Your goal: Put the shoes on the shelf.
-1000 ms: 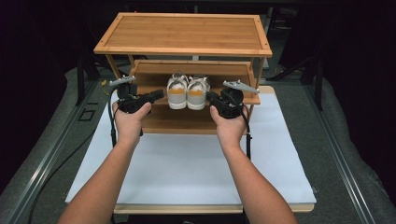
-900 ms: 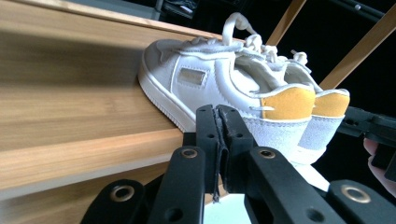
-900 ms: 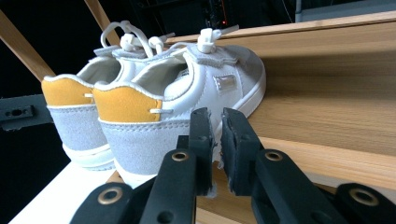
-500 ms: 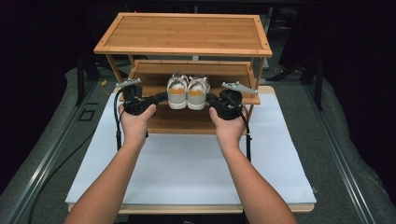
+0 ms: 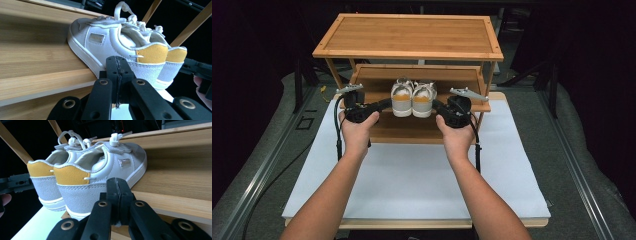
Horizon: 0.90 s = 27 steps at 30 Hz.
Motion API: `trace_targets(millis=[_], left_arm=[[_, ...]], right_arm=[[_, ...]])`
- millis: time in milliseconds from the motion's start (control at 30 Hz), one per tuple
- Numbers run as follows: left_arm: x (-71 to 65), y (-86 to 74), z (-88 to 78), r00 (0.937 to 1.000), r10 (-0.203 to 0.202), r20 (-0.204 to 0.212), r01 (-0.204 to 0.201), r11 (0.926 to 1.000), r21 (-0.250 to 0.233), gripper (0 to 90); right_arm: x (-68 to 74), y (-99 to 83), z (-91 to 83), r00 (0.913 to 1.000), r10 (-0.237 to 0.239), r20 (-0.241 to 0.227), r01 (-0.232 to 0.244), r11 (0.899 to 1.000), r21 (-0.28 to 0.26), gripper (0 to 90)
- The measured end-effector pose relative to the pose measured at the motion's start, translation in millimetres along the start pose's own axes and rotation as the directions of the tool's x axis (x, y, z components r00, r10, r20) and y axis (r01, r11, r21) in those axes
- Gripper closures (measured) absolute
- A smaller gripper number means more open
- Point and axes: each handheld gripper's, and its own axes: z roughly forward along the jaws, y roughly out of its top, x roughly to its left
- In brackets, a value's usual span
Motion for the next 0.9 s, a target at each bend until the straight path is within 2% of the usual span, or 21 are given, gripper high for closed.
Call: trace_targets(millis=[33,67,100,167,200,533,600,900], left_arm=[[-0.7,0.0,0.3,1.0000,0.004,-0.005,-0.004,1.0000,-0.004,89.6],[-0.9,-0.1,0.4,1.0000,0.004,-0.006,-0.004,1.0000,-0.005,89.6],[-1.0,0.0,0.6,1.0000,0.005,-0.008,-0.005,1.0000,-0.008,89.6],[-0.6,0.7,0.8,0.9998,0.005,-0.017,-0.006,1.0000,-0.008,89.6],[-0.6,0.7,0.9,0.9998,0.004,-0.020,-0.004,0.9999,-0.010,89.6],[1.7,1.1,3.9,0.9997,-0.002,-0.025,0.002,0.9997,-0.025,89.6],[3.6,1.7,5.9,0.9997,-0.019,-0.018,0.019,0.9994,-0.029,89.7],[0.8,7.2,15.7,0.9994,-0.013,-0.034,0.012,0.9998,-0.019,89.6]], right_arm=[[-0.2,0.6,-1.2,1.0000,-0.002,-0.007,0.002,1.000,0.020,90.0],[0.2,0.0,0.2,1.0000,0.001,-0.003,-0.001,1.000,-0.001,90.0],[0.4,0.4,-0.8,1.0000,0.001,0.002,-0.001,1.000,0.014,90.0],[1.0,0.4,-0.2,1.0000,0.001,-0.002,-0.001,1.000,0.002,90.0],[0.7,0.9,-1.1,0.9999,-0.002,-0.017,0.002,1.000,0.015,90.0],[1.8,1.2,2.2,0.9999,-0.005,-0.011,0.004,1.000,-0.008,90.0],[-0.2,2.4,4.3,0.9998,-0.001,-0.022,0.000,1.000,-0.005,90.0],[-5.5,10.9,12.3,0.9999,0.005,0.014,-0.005,1.000,0.020,90.0]])
